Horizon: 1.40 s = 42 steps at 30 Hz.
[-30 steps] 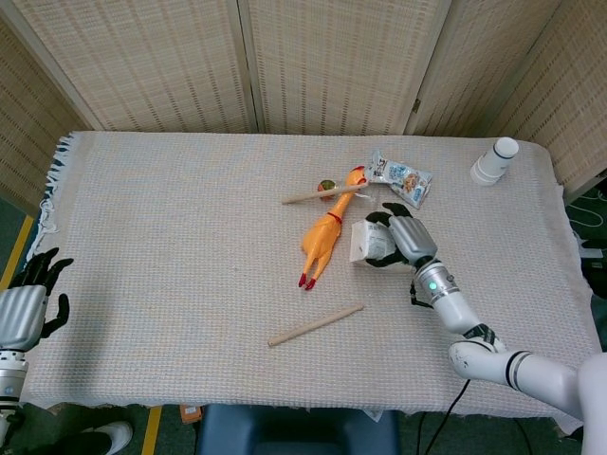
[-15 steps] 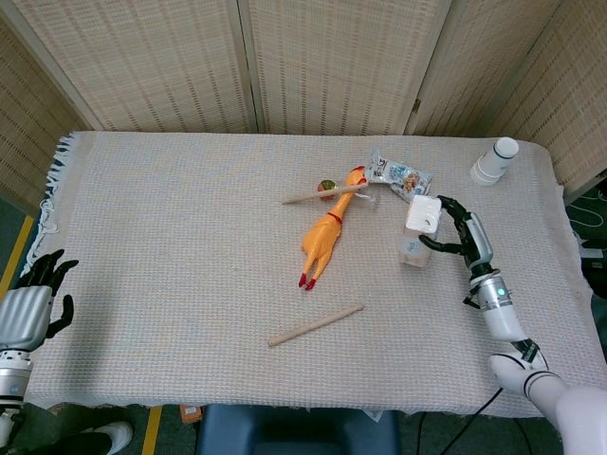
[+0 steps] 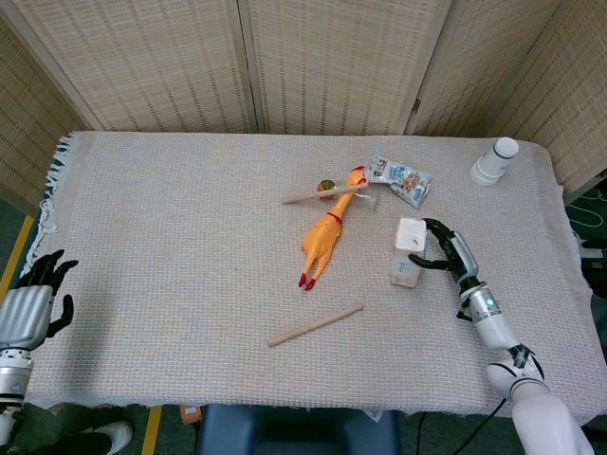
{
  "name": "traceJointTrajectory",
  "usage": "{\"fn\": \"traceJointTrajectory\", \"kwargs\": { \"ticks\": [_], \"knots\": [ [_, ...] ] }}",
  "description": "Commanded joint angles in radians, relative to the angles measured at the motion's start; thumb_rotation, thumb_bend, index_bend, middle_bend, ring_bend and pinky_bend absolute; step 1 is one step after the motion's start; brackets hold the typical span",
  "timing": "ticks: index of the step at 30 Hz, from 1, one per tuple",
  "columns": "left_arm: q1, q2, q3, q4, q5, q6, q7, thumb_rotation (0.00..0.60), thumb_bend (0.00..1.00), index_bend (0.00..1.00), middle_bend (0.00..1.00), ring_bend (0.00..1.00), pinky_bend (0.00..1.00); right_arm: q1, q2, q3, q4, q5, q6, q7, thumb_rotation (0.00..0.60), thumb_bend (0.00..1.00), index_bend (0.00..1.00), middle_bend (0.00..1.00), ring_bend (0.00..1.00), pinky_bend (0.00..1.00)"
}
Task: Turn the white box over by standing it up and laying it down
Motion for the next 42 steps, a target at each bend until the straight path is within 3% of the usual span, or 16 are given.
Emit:
{"fn": "traceJointTrajectory", "kwargs": {
  "ticks": [1, 6, 11, 15, 21, 25, 31, 34, 36, 38, 42],
  "knots": [
    [0.0, 0.0, 0.0, 0.0, -0.001, -0.001, 0.001, 0.6, 0.63, 0.16, 0.0, 0.0, 0.2, -0.003, 0.007, -0.015, 0.009, -0.013, -0.002, -0.005, 0.6, 0.21, 0.45, 0.44, 0.21, 0.0],
    [-0.002, 0.0, 0.003, -0.007, 0.006, 0.0, 0.008, 0.6, 0.63, 0.16, 0.0, 0.0, 0.2, -0.014, 0.049, -0.06, -0.009, -0.05, -0.004, -0.007, 0.6, 0.21, 0.45, 0.44, 0.21, 0.0],
    [0.001, 0.0, 0.004, -0.013, 0.018, 0.011, 0.007, 0.6, 0.63, 0.16, 0.0, 0.0, 0.2, -0.029, 0.081, -0.075, -0.018, -0.06, 0.015, -0.089, 0.6, 0.22, 0.43, 0.44, 0.21, 0.0],
    [0.001, 0.0, 0.005, -0.015, 0.021, 0.013, 0.009, 0.6, 0.63, 0.16, 0.0, 0.0, 0.2, -0.031, 0.097, -0.079, -0.031, -0.062, 0.023, -0.121, 0.6, 0.22, 0.37, 0.43, 0.18, 0.0],
    [0.0, -0.003, 0.006, -0.017, 0.024, 0.013, 0.016, 0.6, 0.63, 0.16, 0.0, 0.0, 0.2, -0.01, 0.164, -0.128, -0.086, -0.113, 0.03, -0.2, 0.6, 0.18, 0.04, 0.17, 0.0, 0.0],
    [0.0, -0.003, 0.005, -0.014, 0.019, 0.013, 0.017, 0.6, 0.63, 0.16, 0.0, 0.0, 0.2, 0.009, 0.22, -0.15, -0.158, -0.134, 0.02, -0.224, 0.6, 0.08, 0.0, 0.02, 0.0, 0.0],
    [0.001, -0.006, 0.003, -0.014, 0.016, 0.017, 0.02, 0.6, 0.63, 0.16, 0.0, 0.0, 0.2, 0.021, 0.316, -0.148, -0.292, -0.137, 0.071, -0.28, 0.6, 0.05, 0.0, 0.0, 0.0, 0.0],
    [0.002, -0.002, 0.004, -0.019, 0.021, 0.019, 0.018, 0.6, 0.63, 0.16, 0.0, 0.0, 0.2, 0.014, 0.415, -0.133, -0.416, -0.135, 0.142, -0.354, 0.6, 0.04, 0.0, 0.0, 0.0, 0.0],
    [0.002, 0.0, 0.004, -0.021, 0.025, 0.021, 0.014, 0.6, 0.63, 0.16, 0.0, 0.0, 0.2, 0.003, 0.502, -0.097, -0.547, -0.102, 0.182, -0.474, 0.6, 0.04, 0.0, 0.0, 0.0, 0.0],
    [0.003, 0.001, 0.005, -0.023, 0.027, 0.022, 0.014, 0.6, 0.63, 0.16, 0.0, 0.0, 0.2, -0.02, 0.583, -0.029, -0.719, -0.023, 0.21, -0.706, 0.6, 0.04, 0.0, 0.0, 0.0, 0.0],
    [0.003, 0.002, 0.004, -0.025, 0.028, 0.023, 0.013, 0.6, 0.63, 0.16, 0.0, 0.0, 0.2, -0.038, 0.775, 0.001, -1.102, 0.049, 0.18, -1.168, 0.6, 0.04, 0.0, 0.0, 0.0, 0.0]
  ]
}}
